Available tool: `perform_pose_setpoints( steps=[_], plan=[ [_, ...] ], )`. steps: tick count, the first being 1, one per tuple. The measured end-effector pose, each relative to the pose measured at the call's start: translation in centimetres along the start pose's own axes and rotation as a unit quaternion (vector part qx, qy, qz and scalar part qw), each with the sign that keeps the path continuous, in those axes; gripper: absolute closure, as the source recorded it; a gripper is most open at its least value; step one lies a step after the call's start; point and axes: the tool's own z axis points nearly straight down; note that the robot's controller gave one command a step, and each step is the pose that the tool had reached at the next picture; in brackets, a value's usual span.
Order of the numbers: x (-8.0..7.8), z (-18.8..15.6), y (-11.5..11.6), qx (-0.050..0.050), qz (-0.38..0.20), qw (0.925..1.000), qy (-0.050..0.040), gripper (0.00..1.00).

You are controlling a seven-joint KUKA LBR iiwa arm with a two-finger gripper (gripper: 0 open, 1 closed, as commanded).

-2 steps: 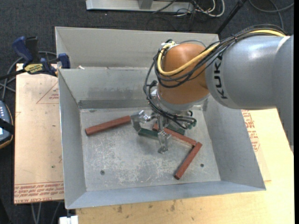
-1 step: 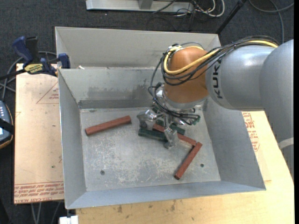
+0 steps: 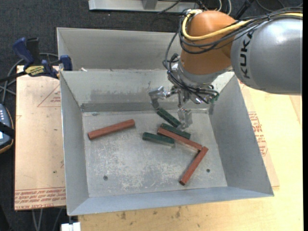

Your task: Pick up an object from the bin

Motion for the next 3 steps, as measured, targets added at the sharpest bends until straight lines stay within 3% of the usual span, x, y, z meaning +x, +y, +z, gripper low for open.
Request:
perform_pose_setpoints(
  steps=[1,2,3],
  plan=[
    [4.4,11.3,-0.3,-0.006,-0.049,0.9988,0.0053,0.00],
    [2.0,4.9,0.2,-0.002,-0.020,0.9998,0.0004,0.00],
    [3.2,1.6,1.1,-0.002,0.212,0.9772,0.0034,0.00]
  ],
)
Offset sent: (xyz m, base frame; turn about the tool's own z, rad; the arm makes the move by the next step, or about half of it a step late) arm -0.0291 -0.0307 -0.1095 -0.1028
